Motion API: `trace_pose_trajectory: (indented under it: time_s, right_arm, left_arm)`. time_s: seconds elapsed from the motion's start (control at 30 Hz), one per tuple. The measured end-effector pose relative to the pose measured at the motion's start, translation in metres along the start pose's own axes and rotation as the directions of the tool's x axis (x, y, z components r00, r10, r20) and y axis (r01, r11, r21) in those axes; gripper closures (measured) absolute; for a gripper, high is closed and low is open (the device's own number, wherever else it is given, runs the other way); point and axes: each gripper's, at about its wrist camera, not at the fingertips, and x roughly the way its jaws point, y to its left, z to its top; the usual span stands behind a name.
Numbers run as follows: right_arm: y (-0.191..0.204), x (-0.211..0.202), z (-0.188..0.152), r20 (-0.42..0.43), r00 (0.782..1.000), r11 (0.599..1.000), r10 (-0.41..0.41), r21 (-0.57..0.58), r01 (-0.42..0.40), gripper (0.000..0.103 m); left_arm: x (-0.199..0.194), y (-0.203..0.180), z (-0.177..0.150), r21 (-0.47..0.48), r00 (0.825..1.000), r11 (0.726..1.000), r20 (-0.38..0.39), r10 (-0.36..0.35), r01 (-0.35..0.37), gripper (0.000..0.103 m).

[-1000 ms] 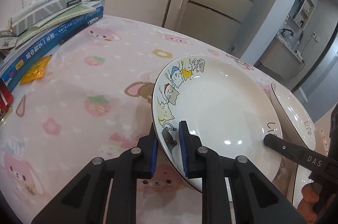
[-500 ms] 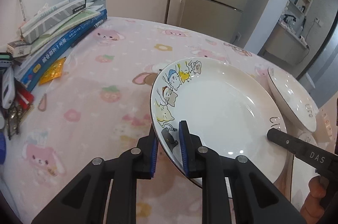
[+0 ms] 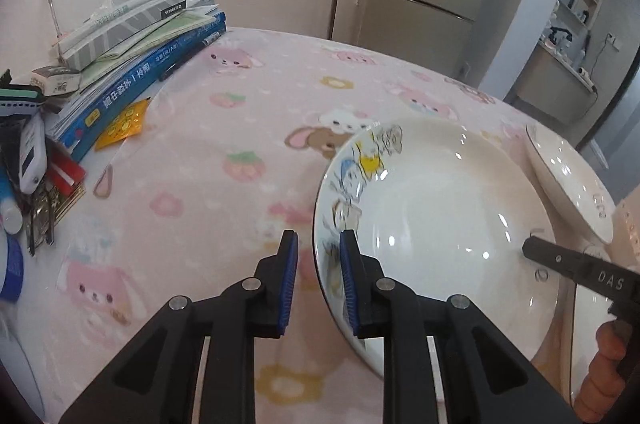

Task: Organize plates and bowls

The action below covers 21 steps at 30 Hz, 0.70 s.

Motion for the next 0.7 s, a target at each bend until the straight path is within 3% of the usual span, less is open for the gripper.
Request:
trace_pose_trajectory:
  time_s: [0.1, 0.27, 0.5, 0.7]
  right_arm:
    - [0.001, 0.0, 0.004, 0.034, 0.999, 1.0, -0.02, -0.021, 0.021, 0.091]
    - [0.002, -0.001, 0.004, 0.036, 0.999, 0.998, -0.021, -0.051, 0.023, 0.091]
    - [0.017, -0.025, 0.007, 0.11, 0.993, 0.99, -0.031, -0.132, 0.046, 0.092]
    - [0.018, -0.04, 0.01, 0.11, 0.993, 0.991, -0.034, -0.127, 0.048, 0.092]
  left_arm:
    - [0.009, 0.002, 0.005, -0.009, 0.999, 0.999, -0.007, -0.042, 0.041, 0.086]
    - [0.006, -0.004, -0.001, 0.031, 0.999, 0.999, 0.036, -0.008, 0.007, 0.086]
    - [-0.006, 0.003, 0.005, 0.005, 0.996, 0.998, 0.062, -0.063, 0.063, 0.087]
    - [-0.025, -0.002, 0.01, 0.008, 0.994, 0.997, 0.078, -0.079, 0.079, 0.087]
